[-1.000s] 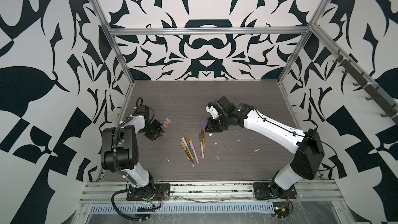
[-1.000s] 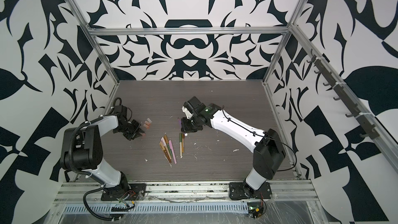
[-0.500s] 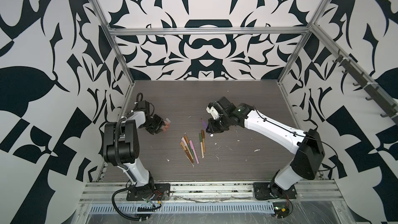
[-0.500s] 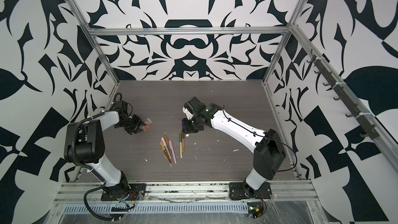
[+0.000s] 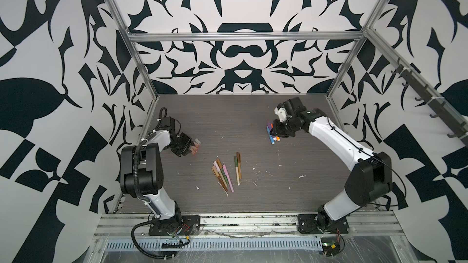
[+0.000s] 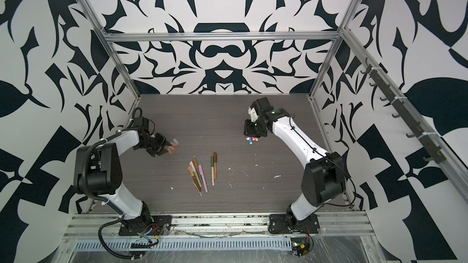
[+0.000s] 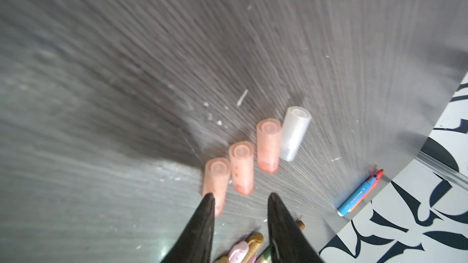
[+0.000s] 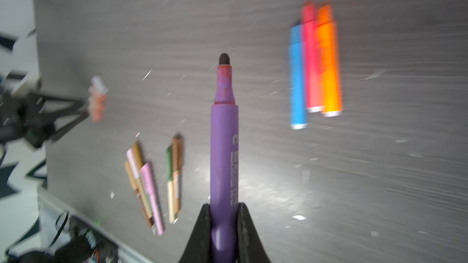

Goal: Remove pen caps from pens
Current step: Place the pen cap at the middle-left of the table, then place the pen at the top-right of the table.

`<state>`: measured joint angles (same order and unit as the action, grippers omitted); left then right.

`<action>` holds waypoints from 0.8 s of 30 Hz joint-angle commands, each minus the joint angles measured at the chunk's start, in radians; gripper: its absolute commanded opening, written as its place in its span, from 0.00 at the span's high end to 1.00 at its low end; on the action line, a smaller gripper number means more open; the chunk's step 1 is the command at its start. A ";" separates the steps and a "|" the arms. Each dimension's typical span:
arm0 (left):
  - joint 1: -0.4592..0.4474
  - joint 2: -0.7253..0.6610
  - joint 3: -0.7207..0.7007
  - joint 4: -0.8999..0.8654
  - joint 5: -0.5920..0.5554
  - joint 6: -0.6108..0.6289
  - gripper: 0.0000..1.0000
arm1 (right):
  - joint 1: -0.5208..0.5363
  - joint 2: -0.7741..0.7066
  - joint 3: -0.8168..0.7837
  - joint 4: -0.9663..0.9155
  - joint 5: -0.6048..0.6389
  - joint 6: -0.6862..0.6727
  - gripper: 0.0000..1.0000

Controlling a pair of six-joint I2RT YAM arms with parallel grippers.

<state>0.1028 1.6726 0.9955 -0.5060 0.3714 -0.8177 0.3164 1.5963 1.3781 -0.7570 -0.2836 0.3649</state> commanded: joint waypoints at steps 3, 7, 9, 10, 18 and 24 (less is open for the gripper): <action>0.004 -0.106 0.045 -0.037 0.019 -0.015 0.62 | -0.055 0.047 -0.006 0.106 0.007 -0.293 1.00; 0.004 -0.147 0.050 -0.039 0.035 -0.024 0.62 | -0.114 0.137 -0.006 0.217 -0.004 -0.392 1.00; 0.003 -0.162 0.049 -0.032 0.052 -0.033 0.62 | -0.148 0.190 0.004 0.252 -0.042 -0.436 1.00; 0.005 -0.168 0.050 -0.030 0.059 -0.036 0.62 | -0.160 0.215 0.014 0.251 -0.048 -0.456 1.00; 0.004 -0.227 0.045 -0.032 0.078 -0.041 0.62 | -0.208 0.400 0.151 0.138 -0.106 -0.476 1.00; 0.005 -0.218 0.048 -0.032 0.084 -0.032 0.62 | -0.212 0.445 0.161 0.127 -0.111 -0.454 1.00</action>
<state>0.1028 1.4616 1.0298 -0.5137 0.4412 -0.8490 0.1005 2.0583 1.5082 -0.5957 -0.3676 -0.0864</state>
